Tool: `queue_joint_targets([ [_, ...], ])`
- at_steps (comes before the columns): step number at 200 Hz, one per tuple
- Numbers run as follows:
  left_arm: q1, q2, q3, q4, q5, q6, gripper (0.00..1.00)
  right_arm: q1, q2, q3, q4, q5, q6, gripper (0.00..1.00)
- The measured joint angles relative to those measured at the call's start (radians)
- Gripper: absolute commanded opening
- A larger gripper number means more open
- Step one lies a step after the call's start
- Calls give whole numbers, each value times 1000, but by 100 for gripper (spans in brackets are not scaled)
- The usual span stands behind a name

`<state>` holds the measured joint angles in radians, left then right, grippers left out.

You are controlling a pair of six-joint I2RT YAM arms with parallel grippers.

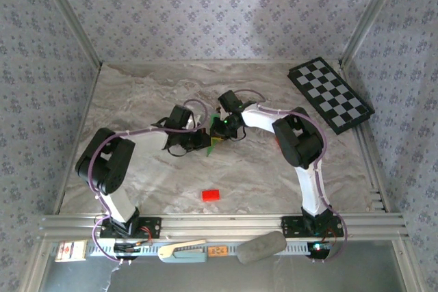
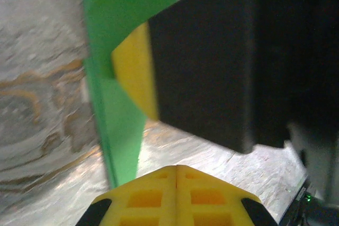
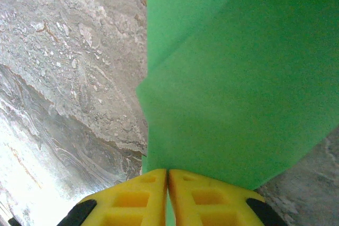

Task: Fold a paper plane with a square sheet of paper (pick it up from the middle)
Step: Fold the wing for the fifth time at the center of the table.

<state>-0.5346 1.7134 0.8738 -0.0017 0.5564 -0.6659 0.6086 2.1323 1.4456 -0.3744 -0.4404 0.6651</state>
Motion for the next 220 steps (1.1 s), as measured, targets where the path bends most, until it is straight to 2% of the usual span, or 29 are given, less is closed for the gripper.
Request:
queue_joint_targets([
  [69,-12,84,29,-26,3,14,1,0,9,19,-24,0,0,14],
  [167,-26,76,14,-108,-16,137,0,-4,24,46,-60,-6,27,13],
  [220,-34,9,-34,-190,-37,169,0,-6,25,45,-60,-12,42,13],
])
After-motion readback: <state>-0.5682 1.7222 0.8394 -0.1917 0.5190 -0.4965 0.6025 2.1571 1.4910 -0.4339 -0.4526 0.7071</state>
